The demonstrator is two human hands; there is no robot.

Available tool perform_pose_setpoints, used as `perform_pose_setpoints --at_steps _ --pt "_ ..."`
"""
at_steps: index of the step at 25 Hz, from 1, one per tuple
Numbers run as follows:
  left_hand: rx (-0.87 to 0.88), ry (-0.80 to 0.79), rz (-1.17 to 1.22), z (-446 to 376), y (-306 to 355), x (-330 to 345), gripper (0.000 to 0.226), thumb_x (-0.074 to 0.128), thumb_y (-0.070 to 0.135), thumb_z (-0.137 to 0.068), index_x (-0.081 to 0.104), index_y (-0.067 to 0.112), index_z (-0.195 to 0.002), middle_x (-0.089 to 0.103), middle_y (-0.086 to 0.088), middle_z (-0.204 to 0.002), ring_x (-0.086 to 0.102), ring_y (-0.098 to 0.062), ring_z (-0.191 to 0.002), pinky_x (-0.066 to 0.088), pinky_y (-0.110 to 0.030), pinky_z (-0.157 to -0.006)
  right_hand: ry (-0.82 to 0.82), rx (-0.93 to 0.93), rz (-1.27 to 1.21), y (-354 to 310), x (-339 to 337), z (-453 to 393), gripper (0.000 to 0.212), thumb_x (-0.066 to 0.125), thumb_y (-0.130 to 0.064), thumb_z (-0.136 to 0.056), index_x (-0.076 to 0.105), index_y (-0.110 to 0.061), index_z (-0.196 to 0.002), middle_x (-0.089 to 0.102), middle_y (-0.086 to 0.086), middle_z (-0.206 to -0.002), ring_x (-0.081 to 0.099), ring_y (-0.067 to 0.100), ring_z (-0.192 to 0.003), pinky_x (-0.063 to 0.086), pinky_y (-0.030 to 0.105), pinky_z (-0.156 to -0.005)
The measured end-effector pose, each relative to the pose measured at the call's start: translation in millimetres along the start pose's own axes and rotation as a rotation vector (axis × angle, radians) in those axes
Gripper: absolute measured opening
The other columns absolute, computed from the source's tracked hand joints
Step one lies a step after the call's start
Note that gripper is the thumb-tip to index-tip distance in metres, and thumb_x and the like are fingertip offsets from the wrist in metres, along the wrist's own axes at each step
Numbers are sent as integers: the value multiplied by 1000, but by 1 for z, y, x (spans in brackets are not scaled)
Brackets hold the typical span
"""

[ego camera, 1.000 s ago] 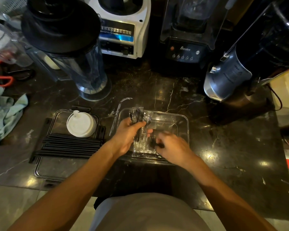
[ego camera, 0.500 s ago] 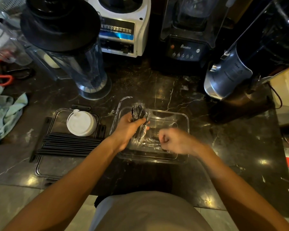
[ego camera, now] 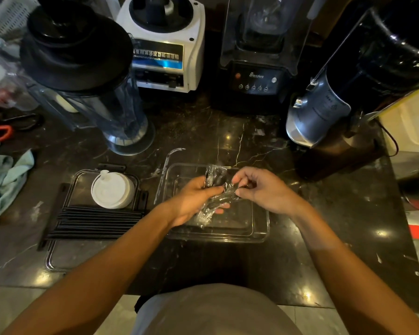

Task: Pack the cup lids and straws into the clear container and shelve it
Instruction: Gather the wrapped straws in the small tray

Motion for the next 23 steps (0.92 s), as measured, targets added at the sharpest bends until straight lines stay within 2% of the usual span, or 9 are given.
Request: perform_pose_setpoints --at_steps 2,4,6,9,13,16,18,19,23 --pt "-57 -106 75 0 -1 7 35 63 23 -102 60 10 -134 73 -12 -127 75 -32 -108 63 -37 -88 100 -35 127 3 5 -2 17 73 -17 -94 64 -25 -106 61 -8 -90 57 6 -80 48 33 -75" --pt "-43 -182 -41 -3 1 9 36 67 23 -99 60 11 -132 74 -9 -122 75 -26 -104 61 -35 -87 148 -28 239 8 9 0 23 71 -24 -95 60 -27 -115 60 -10 -100 57 7 -93 49 32 -83" --pt "-43 -264 -193 -6 2 9 37 73 8 -92 61 8 -127 75 -10 -112 74 -21 -96 58 -36 -88 191 -42 293 11 11 6 37 72 -28 -95 55 -25 -128 59 -6 -116 58 11 -106 52 35 -92" --pt "-71 -315 -249 -9 3 10 41 73 -6 -87 62 8 -124 75 -10 -109 70 -25 -100 58 -36 -89 263 -53 327 15 11 13 51 71 -35 -96 49 -21 -140 54 -2 -129 61 12 -107 55 35 -90" --pt "-8 -245 -148 -11 11 9 40 70 -12 -87 65 12 -118 77 -6 -104 73 -23 -104 60 -32 -91 397 44 -159 25 9 18 45 58 -28 -104 50 -17 -147 62 -3 -135 62 8 -118 52 39 -106" --pt "-21 -307 -161 -11 7 14 34 71 -9 -87 68 10 -116 78 -10 -106 75 -24 -106 58 -35 -96 289 108 -589 27 25 14 56 48 -56 -102 49 -27 -149 57 -4 -148 54 8 -136 39 42 -120" --pt "-41 -344 -226 -11 3 19 30 71 -7 -88 68 8 -115 77 -11 -106 74 -25 -105 57 -37 -97 256 101 -596 21 30 11 68 41 -76 -93 51 -36 -147 57 -11 -148 51 5 -138 34 43 -121" --pt "-60 -356 -248 -10 2 21 30 71 -7 -88 68 8 -114 76 -10 -105 75 -22 -101 58 -35 -93 240 91 -541 16 32 11 68 36 -78 -93 53 -36 -145 59 -13 -145 52 4 -137 35 43 -121" --pt "-130 -401 -300 -10 -2 21 35 70 -5 -90 63 6 -123 70 -4 -99 74 -15 -89 58 -26 -79 220 65 -440 9 30 12 64 26 -66 -102 64 -28 -136 67 -13 -133 58 -2 -126 41 35 -114"
Point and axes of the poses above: each hand's wrist, its own z-axis away from the middle knuckle, its own x-axis out of the palm, y = z × x, the point moved 6 cm from there along -z, towards the middle knuckle
